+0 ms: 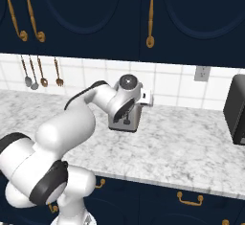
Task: Start the toaster. Once the lever pops up, take the bread to the plate on the dining counter.
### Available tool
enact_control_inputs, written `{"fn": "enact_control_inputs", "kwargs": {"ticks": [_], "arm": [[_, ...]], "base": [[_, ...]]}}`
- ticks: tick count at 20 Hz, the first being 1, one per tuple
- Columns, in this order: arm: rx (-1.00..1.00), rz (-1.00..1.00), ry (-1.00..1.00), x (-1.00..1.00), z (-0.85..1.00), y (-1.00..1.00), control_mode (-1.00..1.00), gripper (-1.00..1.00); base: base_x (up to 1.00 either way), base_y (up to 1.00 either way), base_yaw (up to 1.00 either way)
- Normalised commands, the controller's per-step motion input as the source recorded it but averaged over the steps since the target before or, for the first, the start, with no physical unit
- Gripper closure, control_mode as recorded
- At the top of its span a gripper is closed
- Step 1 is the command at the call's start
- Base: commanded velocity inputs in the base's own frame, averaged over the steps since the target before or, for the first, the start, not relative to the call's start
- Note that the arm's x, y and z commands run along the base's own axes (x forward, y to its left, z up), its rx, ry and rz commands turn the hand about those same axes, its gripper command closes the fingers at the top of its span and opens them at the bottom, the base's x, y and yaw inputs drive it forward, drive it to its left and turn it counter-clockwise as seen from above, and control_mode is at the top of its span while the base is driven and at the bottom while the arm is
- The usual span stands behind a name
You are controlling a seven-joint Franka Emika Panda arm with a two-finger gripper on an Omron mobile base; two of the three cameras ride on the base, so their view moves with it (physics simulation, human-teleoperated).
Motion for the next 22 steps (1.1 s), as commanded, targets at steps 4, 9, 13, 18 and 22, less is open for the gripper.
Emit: {"fn": "enact_control_inputs", "kwargs": {"ticks": [4, 9, 13, 18, 22], "arm": [[0.0, 0.0, -0.3, -0.31, 0.58, 0.0, -1.0, -1.0], [0.0, 0.0, -0.2, -0.1, 0.66, 0.0, -1.0, -1.0], [0.0, 0.0, -0.12, 0.0, 0.51, 0.1, -1.0, -1.0], [0.0, 0.0, -0.05, 0.0, 0.12, 0.23, -1.0, -1.0], [0.0, 0.0, 0.0, 0.0, -0.26, 0.13, -1.0, -1.0]], "base": [[0.0, 0.0, 0.0], [0.0, 0.0, 0.0], [0.0, 0.0, 0.0], [0.0, 0.0, 0.0], [0.0, 0.0, 0.0]]}}
